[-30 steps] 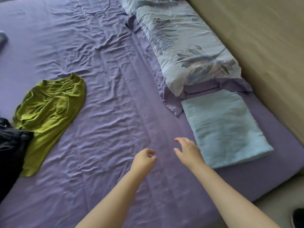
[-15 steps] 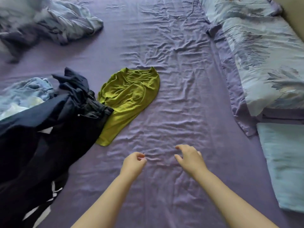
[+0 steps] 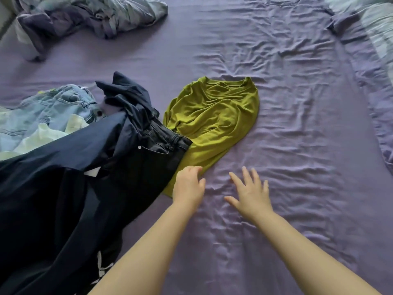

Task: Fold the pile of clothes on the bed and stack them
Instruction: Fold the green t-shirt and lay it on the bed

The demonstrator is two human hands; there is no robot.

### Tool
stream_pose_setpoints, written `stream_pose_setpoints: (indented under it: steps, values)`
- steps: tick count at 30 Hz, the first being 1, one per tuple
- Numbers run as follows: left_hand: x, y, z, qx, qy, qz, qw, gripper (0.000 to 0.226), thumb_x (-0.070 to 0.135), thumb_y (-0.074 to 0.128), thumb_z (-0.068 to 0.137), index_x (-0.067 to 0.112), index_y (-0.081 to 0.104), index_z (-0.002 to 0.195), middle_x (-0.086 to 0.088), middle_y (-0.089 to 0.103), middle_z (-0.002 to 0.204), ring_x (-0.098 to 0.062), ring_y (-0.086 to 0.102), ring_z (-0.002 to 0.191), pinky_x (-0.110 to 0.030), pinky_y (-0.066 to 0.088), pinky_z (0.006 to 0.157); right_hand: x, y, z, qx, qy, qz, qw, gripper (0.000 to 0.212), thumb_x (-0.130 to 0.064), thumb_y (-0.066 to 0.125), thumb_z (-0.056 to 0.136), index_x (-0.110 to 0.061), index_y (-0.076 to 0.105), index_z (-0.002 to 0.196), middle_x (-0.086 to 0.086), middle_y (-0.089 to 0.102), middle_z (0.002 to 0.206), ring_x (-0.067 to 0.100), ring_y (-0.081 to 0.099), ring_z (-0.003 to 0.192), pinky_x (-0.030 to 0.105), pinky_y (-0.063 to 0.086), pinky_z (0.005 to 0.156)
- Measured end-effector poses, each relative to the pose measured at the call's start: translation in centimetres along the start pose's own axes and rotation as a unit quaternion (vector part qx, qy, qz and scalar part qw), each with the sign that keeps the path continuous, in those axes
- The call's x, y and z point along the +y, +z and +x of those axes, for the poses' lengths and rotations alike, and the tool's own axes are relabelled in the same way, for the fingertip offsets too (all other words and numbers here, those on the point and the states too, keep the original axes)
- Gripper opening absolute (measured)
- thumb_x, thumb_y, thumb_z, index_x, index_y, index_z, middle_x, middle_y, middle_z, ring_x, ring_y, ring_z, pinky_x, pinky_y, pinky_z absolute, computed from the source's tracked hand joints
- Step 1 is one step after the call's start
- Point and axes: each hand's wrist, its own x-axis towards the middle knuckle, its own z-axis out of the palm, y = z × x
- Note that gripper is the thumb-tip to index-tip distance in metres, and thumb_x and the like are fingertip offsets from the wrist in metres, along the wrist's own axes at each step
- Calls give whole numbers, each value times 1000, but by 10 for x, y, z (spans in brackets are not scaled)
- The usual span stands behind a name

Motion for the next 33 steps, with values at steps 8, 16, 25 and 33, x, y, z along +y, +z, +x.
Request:
stream_pose_setpoints:
  steps: [8,16,25,33]
  values:
    - [-13,21,37,72,5,175,982,64,30,56,93,21,24,148,-2,40,138,-23,39,123,-35,34,98,13,27,15,-39,35,-15,999,88,-75,44,80,-47,-4,148,-5,-18,159,22,-16,146,58,0,114]
    - [2,7,27,-47,-44,39,997,24,24,56,92,15,66,112,-10,62,112,-30,56,107,-36,43,89,13,10,17,-73,43,48,995,82,-68,53,80,-49,10,147,-8,-7,161,19,-9,147,55,2,115]
    - [56,33,-140,-281,14,-290,915,20,2,63,85,14,63,69,16,41,52,6,37,48,-18,27,53,11,-38,-23,-4,92,667,739,51,-36,60,90,-10,50,132,6,58,132,14,56,117,30,42,102]
    - [102,-20,-185,-108,-160,-433,880,23,16,67,89,22,60,110,2,61,99,-9,58,91,-23,46,81,22,-110,-98,41,21,668,742,67,5,59,88,-21,37,145,2,58,132,15,60,113,30,50,96]
